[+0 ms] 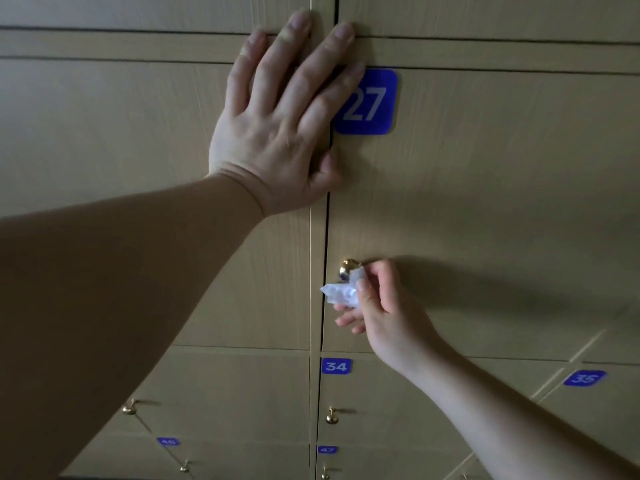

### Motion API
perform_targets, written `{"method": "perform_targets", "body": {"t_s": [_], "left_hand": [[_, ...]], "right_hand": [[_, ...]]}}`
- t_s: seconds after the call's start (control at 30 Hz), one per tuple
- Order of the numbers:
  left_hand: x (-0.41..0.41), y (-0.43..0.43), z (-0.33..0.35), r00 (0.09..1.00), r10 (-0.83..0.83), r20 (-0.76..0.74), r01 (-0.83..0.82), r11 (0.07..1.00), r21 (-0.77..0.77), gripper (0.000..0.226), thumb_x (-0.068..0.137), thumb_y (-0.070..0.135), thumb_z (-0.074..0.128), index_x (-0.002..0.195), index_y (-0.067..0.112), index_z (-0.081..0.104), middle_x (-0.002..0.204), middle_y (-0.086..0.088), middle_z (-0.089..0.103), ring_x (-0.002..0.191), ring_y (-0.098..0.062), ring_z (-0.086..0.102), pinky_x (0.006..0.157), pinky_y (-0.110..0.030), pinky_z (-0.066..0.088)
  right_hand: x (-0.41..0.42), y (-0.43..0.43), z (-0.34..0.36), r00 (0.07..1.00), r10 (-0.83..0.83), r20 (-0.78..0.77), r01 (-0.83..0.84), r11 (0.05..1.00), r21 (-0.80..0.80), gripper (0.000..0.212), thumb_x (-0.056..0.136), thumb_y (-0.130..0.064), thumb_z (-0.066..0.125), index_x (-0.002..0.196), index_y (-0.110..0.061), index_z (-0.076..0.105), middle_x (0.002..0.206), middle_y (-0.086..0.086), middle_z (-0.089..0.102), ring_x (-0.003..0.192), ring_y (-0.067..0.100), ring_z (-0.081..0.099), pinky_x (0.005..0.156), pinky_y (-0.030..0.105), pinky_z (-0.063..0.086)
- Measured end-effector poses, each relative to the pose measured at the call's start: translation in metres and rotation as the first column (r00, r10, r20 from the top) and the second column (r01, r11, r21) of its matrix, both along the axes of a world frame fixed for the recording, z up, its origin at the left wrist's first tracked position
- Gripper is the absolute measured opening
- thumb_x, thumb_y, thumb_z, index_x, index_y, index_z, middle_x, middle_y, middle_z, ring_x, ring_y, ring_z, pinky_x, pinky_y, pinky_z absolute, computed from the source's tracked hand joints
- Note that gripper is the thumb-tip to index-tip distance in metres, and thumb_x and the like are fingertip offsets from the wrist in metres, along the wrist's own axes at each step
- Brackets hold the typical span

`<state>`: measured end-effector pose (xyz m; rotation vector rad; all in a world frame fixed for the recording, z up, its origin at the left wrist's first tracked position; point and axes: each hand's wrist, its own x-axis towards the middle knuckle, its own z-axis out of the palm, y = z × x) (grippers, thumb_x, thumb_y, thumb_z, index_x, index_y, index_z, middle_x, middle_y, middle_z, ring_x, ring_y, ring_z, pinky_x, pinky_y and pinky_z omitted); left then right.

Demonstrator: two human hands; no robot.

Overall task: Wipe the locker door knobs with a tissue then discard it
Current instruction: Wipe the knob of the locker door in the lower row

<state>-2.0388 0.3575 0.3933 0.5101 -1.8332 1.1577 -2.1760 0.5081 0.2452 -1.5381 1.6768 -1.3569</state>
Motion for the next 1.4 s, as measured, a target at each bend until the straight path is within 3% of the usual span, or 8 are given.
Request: {"method": "perform_targets", "body": {"t_s": [0.13,0.53,0.7,0.83,0.9,1.03,1.27,1.4], "left_hand": [[-0.001,0.001,0.000,1.000,0.000,0.003,0.000,1.000,-0.001,0.071,0.087,0.045,0.046,0.150,0.012,0.042,0.155,-0.016,0.040,0.140,-0.047,0.036,0.114,-0.063,0.027],[0.000,0.001,0.000,1.000,-0.023,-0.006,0.023,1.000,-0.006,0.070,0.088,0.045,0.045,0.149,0.011,0.043,0.154,-0.015,0.041,0.140,-0.046,0.037,0.115,-0.061,0.027],[-0.001,0.003,0.000,1.000,-0.025,-0.007,0.024,1.000,-0.006,0.069,0.087,0.045,0.046,0.148,0.011,0.045,0.153,-0.015,0.042,0.140,-0.046,0.038,0.115,-0.060,0.027],[0.000,0.003,0.001,1.000,-0.028,-0.002,0.028,1.000,0.001,0.069,0.088,0.045,0.044,0.148,0.010,0.045,0.154,-0.016,0.042,0.140,-0.046,0.038,0.114,-0.061,0.027],[0.000,0.003,0.001,1.000,-0.025,0.001,0.025,1.000,0.005,0.069,0.089,0.045,0.044,0.148,0.011,0.045,0.154,-0.015,0.042,0.140,-0.046,0.037,0.114,-0.061,0.027],[0.000,0.003,0.001,1.000,-0.024,-0.006,0.024,1.000,0.005,0.069,0.088,0.045,0.045,0.148,0.011,0.046,0.154,-0.015,0.042,0.140,-0.046,0.038,0.114,-0.061,0.028],[0.000,0.003,0.001,1.000,-0.027,0.003,0.027,0.999,0.018,0.070,0.089,0.045,0.045,0.150,0.011,0.043,0.155,-0.015,0.041,0.141,-0.045,0.036,0.114,-0.062,0.027],[0.001,0.004,0.001,0.999,-0.033,0.002,0.033,0.999,0.022,0.070,0.089,0.044,0.045,0.150,0.011,0.042,0.155,-0.016,0.040,0.141,-0.045,0.035,0.115,-0.061,0.026]], "right_hand": [[-0.006,-0.002,0.011,0.999,0.016,0.032,-0.017,1.000,0.016,0.012,0.105,-0.030,0.037,0.097,-0.030,0.047,0.092,0.002,0.073,0.072,0.016,0.073,0.063,0.044,0.057],[0.008,-0.011,0.008,0.993,-0.036,0.111,0.034,0.999,0.020,0.012,0.102,-0.025,0.048,0.091,-0.023,0.046,0.073,0.006,0.069,0.058,0.024,0.071,0.053,0.036,0.055],[-0.002,-0.004,0.010,0.996,0.072,0.044,-0.073,0.997,0.027,0.011,0.101,-0.036,0.046,0.097,-0.025,0.048,0.088,0.004,0.071,0.067,0.021,0.073,0.059,0.039,0.058],[-0.012,0.003,0.006,0.995,0.096,-0.025,-0.096,0.995,0.020,0.023,0.106,-0.020,0.034,0.100,-0.034,0.051,0.109,-0.004,0.065,0.075,0.019,0.074,0.068,0.044,0.060],[-0.015,0.003,0.004,0.993,0.097,-0.074,-0.096,0.995,0.006,0.025,0.105,-0.017,0.038,0.098,-0.038,0.051,0.106,-0.006,0.066,0.076,0.018,0.074,0.067,0.041,0.060],[-0.017,-0.003,0.002,0.993,0.094,-0.068,-0.094,0.996,-0.005,0.008,0.100,-0.016,0.052,0.101,-0.024,0.051,0.096,-0.001,0.071,0.071,0.019,0.073,0.064,0.039,0.059],[-0.005,-0.015,0.008,0.999,0.003,0.048,-0.002,1.000,-0.020,0.016,0.093,-0.038,0.059,0.083,-0.028,0.051,0.072,0.008,0.071,0.058,0.025,0.071,0.054,0.035,0.053],[-0.002,-0.011,0.005,0.998,-0.004,0.066,0.008,0.999,-0.052,0.014,0.082,-0.058,0.052,0.080,-0.045,0.055,0.073,-0.001,0.071,0.059,0.021,0.071,0.055,0.032,0.053]]}}
